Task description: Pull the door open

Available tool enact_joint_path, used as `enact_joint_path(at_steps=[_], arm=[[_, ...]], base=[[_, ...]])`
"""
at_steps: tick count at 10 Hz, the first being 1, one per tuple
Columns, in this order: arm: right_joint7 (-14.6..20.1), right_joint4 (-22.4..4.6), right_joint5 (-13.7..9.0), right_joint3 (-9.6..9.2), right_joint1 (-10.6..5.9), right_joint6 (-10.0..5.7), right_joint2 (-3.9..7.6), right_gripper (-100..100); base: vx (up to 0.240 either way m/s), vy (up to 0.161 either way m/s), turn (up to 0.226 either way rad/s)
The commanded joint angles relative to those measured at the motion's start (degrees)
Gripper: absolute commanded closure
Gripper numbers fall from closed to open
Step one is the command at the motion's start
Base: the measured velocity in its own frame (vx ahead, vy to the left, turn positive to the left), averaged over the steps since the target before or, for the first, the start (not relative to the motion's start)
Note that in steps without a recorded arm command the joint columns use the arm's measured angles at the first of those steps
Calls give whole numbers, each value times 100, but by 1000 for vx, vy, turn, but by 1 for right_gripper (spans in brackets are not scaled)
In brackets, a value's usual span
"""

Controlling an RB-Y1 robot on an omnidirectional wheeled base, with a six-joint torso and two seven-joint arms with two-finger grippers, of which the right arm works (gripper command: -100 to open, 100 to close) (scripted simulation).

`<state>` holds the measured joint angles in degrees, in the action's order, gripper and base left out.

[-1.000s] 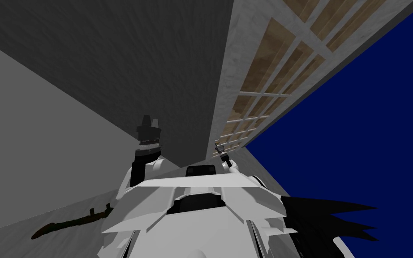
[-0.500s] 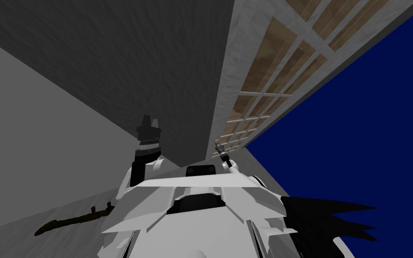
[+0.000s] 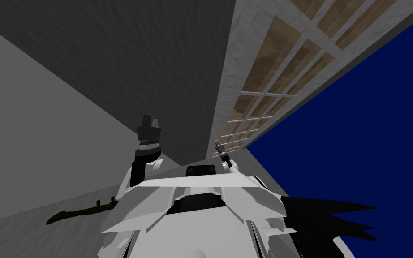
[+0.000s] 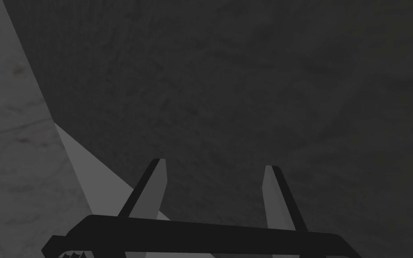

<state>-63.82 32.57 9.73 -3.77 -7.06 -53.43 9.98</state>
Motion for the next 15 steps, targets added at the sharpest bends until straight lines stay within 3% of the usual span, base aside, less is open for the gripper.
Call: enact_joint_path(at_steps=[1, 15], arm=[[277, 15, -55, -3, 21, 8, 10, 100], [2156, 56, -500, -51, 75, 29, 85, 100]], base=[[-24, -17, 66], [-23, -14, 63]])
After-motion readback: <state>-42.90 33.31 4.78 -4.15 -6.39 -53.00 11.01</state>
